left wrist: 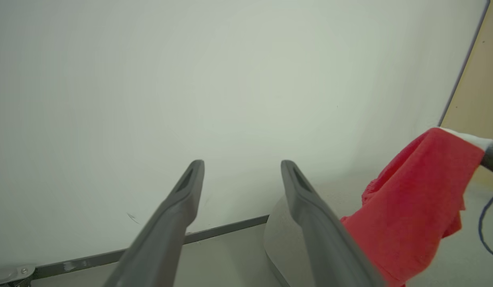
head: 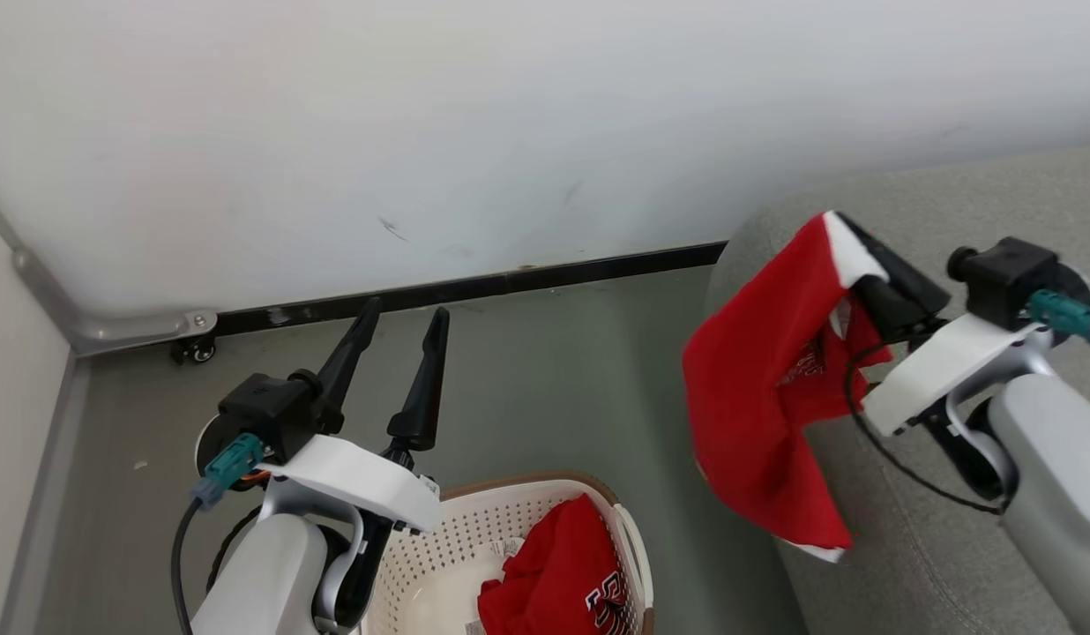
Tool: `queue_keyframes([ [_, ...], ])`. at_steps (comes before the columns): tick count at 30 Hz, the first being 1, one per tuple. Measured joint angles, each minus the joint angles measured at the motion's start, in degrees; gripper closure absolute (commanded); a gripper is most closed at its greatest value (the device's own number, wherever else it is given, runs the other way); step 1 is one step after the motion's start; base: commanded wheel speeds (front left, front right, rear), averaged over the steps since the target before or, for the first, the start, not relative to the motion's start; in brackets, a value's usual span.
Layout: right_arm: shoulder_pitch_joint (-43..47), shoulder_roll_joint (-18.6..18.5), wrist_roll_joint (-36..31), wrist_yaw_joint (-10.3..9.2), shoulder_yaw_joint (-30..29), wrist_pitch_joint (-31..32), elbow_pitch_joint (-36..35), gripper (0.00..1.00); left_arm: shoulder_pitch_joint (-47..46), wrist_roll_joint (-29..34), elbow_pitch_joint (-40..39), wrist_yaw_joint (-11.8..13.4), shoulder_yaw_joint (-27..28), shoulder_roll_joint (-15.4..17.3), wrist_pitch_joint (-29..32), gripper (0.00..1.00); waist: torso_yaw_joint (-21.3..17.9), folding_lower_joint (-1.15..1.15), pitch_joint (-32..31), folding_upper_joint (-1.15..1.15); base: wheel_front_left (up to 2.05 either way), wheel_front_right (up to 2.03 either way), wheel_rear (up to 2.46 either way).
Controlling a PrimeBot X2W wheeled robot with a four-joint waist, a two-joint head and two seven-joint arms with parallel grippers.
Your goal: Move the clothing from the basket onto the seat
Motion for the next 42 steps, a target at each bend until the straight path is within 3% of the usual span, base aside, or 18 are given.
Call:
queue_keyframes([
  [7,3.49,-1.30,-0.30,0.00,-5.00,-0.56,-0.30,1.00,0.33,0.20,-0.31,0.41,1.00,-0.16,0.00,0.00,-2.07,0.00,-0.17,0.00,0.00,0.00,0.00],
  [27,12.97,-0.59,-2.60,0.00,-13.92,-0.36,-5.57,1.00,2.01,1.64,-0.36,0.33,2.35,-1.53,0.00,0.00,-9.47,0.00,-0.50,0.00,0.00,0.00,0.00],
  [36,12.64,-0.10,-1.82,0.00,-15.00,2.44,-9.14,1.00,3.65,2.70,-0.41,0.42,4.21,-1.10,0.00,0.00,-12.41,0.00,-0.21,0.00,0.00,0.00,0.00],
  [42,5.58,-3.04,-1.80,0.00,-14.35,6.10,-10.83,1.00,3.74,3.35,-2.15,1.53,6.24,-0.07,0.00,0.00,-13.75,0.00,0.66,0.00,0.00,0.00,0.00],
])
